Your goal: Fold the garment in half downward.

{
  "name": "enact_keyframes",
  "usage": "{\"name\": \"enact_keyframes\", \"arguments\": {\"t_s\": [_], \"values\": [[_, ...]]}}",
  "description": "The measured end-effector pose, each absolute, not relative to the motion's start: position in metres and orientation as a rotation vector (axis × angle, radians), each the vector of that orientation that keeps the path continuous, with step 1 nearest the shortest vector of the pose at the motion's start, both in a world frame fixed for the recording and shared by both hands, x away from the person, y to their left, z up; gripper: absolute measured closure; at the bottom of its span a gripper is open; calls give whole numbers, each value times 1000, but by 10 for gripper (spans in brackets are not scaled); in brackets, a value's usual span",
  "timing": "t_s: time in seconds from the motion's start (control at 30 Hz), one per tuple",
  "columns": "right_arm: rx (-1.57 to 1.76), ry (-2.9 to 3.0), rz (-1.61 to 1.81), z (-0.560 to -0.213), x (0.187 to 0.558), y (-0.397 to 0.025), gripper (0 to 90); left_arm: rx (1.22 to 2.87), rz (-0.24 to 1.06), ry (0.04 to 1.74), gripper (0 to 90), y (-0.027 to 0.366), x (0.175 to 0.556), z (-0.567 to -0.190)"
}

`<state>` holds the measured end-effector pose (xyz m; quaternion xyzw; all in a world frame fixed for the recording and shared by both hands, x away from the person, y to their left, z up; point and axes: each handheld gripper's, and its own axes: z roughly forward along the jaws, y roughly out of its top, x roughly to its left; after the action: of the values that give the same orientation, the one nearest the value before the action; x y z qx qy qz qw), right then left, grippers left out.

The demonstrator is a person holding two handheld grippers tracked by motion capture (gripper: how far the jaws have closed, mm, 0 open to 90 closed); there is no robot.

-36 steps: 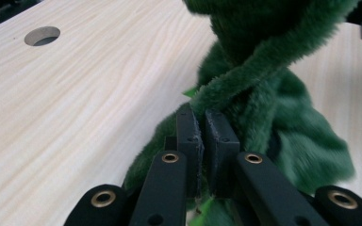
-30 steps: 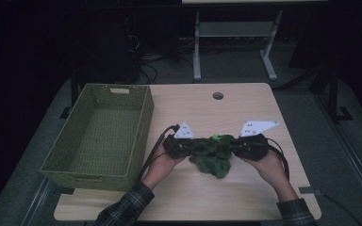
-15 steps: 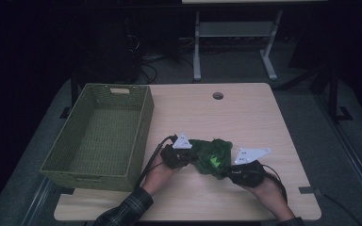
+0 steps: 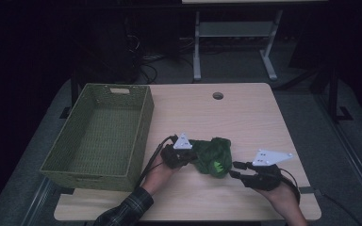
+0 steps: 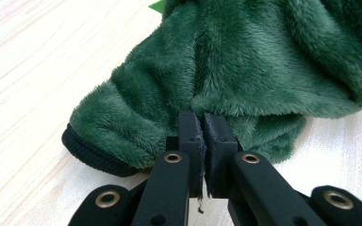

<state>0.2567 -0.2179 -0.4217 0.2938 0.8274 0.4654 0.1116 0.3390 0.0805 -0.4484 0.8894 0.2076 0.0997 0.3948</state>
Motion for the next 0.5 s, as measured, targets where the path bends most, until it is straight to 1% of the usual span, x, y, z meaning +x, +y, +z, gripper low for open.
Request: {"name": "enact_keyframes", "arguments": {"t_s": [0.1,0.17,0.3,0.33,0.37,0.4,0.43,0.5], "values": [[924,2397,1355,-418,266,-227,616,2257,252,523,871,80,339,-449],[963,2400,1378,-418,276,-230,588,2257,252,521,871,80,339,-448],[1016,2447,1401,-422,292,-223,551,2256,247,519,871,80,339,-448],[1017,2450,1393,-424,294,-221,565,2256,247,517,871,80,339,-448],[1017,2468,1382,-426,298,-218,613,2255,247,518,871,80,338,-448],[1024,2494,1378,-429,301,-215,682,2255,247,516,871,80,338,-448],[1014,2510,1368,-430,302,-213,782,2254,248,516,871,80,338,-447],[980,2522,1359,-430,300,-208,845,2252,248,517,871,81,338,-447]]}}
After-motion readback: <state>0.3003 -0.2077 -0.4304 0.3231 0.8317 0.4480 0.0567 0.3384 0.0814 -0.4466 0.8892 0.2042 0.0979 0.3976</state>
